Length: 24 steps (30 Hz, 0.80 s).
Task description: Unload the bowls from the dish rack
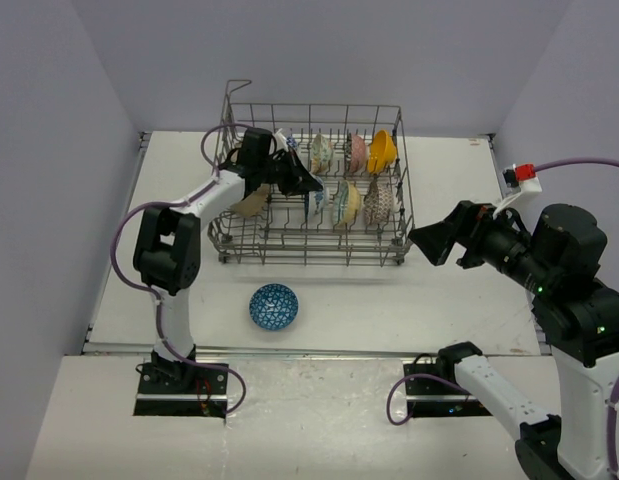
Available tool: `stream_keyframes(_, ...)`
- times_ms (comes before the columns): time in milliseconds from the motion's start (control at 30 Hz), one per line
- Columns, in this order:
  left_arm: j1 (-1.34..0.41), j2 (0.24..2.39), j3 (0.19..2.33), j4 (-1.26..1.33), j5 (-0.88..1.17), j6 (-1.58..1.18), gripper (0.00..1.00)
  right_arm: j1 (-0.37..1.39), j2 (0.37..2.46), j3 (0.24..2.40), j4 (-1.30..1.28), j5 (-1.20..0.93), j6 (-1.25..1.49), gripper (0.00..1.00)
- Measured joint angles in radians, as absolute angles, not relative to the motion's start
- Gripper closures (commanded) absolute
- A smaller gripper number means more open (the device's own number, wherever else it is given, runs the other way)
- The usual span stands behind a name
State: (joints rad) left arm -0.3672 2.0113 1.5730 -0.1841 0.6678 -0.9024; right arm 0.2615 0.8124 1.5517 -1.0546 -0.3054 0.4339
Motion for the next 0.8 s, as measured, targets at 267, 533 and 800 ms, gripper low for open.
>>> stream_keyframes(267,-0.360,1.989,1.555,-0.180,0.663,-0.933,1.00,0.262,0.812,1.552,-1.054,-0.305,0.434,0.01)
stream_keyframes(533,-0.354,1.976,1.522,-0.121,0.662,-0.997,1.00,0.262,0.811,1.552,-1.054,-0.305,0.435,0.01)
stream_keyframes(800,-0.357,1.892,1.512,0.029,0.722,-1.126,1.00,0.262,0.805,1.552,-1.054,-0.306,0.437,0.01)
